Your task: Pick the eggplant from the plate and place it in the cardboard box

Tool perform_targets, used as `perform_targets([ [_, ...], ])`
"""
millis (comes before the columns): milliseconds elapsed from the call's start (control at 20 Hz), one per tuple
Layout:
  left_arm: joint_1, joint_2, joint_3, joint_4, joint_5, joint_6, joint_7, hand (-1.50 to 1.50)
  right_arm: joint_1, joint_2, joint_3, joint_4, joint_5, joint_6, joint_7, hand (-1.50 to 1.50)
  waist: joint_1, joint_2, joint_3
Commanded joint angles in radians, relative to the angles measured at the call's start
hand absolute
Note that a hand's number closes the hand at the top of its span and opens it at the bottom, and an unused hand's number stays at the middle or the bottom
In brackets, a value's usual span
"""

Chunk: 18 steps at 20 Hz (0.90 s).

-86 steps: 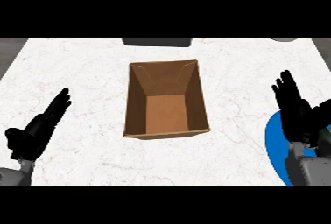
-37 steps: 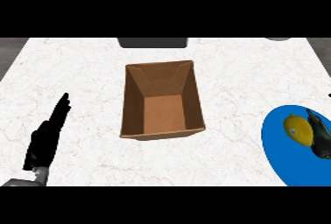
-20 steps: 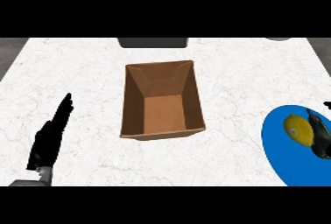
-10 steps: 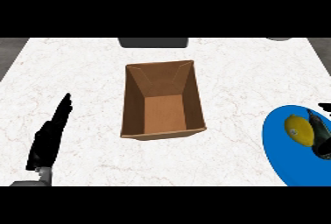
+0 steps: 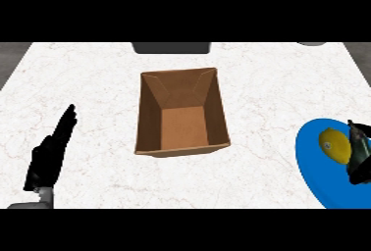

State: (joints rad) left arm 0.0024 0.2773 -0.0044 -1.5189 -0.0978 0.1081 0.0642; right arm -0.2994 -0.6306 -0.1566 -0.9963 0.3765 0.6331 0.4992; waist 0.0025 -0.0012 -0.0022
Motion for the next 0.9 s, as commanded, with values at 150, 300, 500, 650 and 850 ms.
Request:
perform_targets([
  [150,-0.014,-0.037,0.0,-0.014,-0.05,-0.003,0.023,0.0,0.03,0.011,-0.042,-0.009,-0.003,0.018,-0.033,1.5,-0.002,0.001,0.002],
  [300,0.04,-0.02,0.004,-0.095,-0.022,-0.027,0.043,0.0,0.014,0.017,0.026,-0.012,0.127,-0.129,-0.078,1.5,0.005,0.0,0.002],
  [500,-0.03,-0.057,0.024,0.042,-0.036,-0.002,-0.02,0.0,-0.036,-0.037,0.033,0.066,0.202,-0.185,-0.181,1.5,0.002,0.003,0.002],
  [650,0.044,-0.014,0.045,-0.038,-0.023,-0.048,-0.017,0.0,0.042,-0.037,0.017,0.007,0.211,-0.234,-0.232,1.5,-0.001,0.0,0.002],
  [850,0.016,-0.038,0.036,-0.025,-0.051,-0.005,0.027,0.0,0.099,0.075,0.067,-0.235,0.262,-0.367,-0.064,1.5,-0.042,-0.015,-0.002],
])
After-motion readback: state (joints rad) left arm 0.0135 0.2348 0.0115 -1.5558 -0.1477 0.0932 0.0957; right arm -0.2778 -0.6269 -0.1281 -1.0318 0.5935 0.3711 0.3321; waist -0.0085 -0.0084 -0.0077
